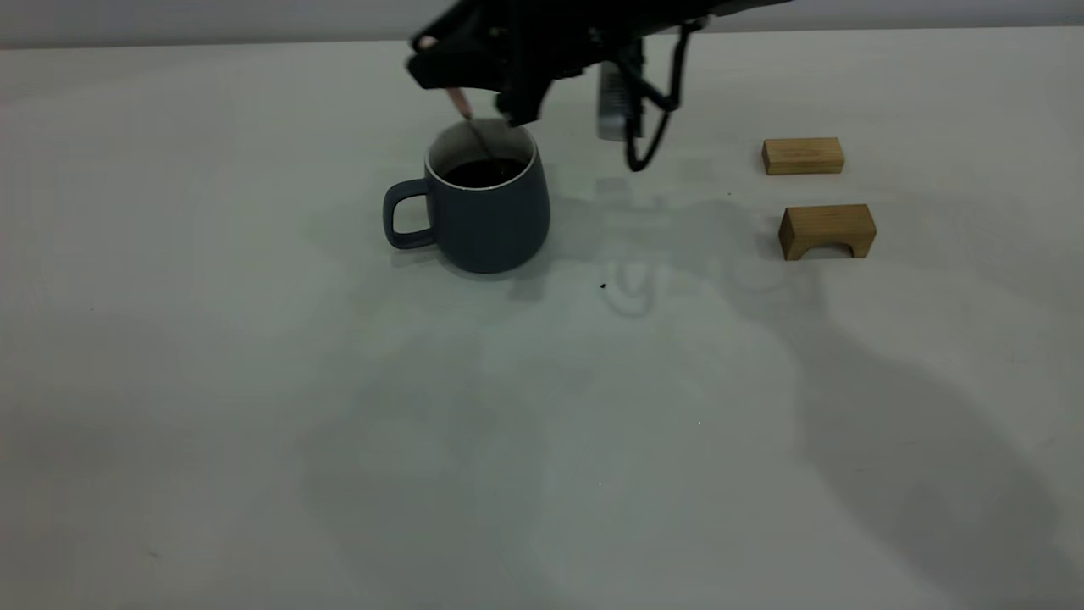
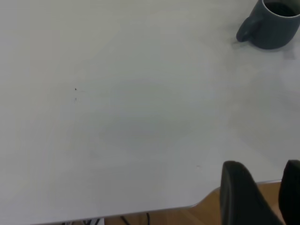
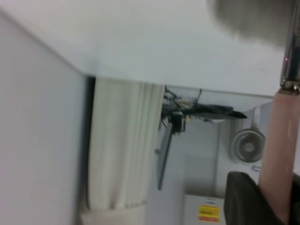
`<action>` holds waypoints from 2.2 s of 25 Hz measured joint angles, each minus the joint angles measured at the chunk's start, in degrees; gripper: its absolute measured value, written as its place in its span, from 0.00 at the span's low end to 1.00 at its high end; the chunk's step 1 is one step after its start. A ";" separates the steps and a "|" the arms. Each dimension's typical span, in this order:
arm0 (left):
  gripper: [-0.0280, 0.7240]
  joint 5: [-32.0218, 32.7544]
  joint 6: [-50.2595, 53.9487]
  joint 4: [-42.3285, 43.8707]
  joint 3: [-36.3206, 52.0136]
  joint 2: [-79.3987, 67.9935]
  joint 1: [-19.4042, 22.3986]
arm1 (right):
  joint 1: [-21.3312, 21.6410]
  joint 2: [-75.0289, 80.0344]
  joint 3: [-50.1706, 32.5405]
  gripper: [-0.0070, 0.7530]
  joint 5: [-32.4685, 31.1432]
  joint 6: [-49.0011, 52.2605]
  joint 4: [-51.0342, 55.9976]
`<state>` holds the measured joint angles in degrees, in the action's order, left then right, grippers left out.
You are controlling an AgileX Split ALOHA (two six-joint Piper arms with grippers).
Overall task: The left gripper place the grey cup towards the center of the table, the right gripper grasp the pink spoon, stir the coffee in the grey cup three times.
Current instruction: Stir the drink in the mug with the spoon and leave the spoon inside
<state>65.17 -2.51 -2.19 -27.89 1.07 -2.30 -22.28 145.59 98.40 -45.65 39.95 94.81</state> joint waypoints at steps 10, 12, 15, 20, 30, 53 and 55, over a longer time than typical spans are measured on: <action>0.40 0.00 0.00 0.04 0.00 0.00 0.00 | -2.58 0.64 1.70 0.20 -1.43 1.55 0.54; 0.40 0.00 0.00 0.04 0.00 0.00 0.00 | -2.24 0.68 1.78 0.20 -1.43 -1.70 0.71; 0.40 0.00 0.00 0.04 0.00 0.00 0.00 | -0.88 0.86 1.78 0.20 -1.85 -1.18 -1.59; 0.40 0.00 -0.01 0.04 0.00 0.00 0.00 | -0.15 1.02 1.78 0.20 -3.14 10.81 -5.36; 0.40 0.00 -0.01 0.04 0.00 0.00 0.00 | -2.62 1.04 1.82 0.20 -1.52 0.09 -1.97; 0.40 0.00 -0.01 0.04 0.00 0.00 0.00 | -0.03 1.04 1.82 0.39 -7.86 -6.84 -9.49; 0.40 0.00 -0.01 0.04 0.00 0.00 0.00 | -0.03 1.04 1.82 0.57 -7.86 -9.63 -11.13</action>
<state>65.17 -2.53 -2.15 -27.89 1.07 -2.30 -22.31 146.63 100.23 -53.51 30.31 83.68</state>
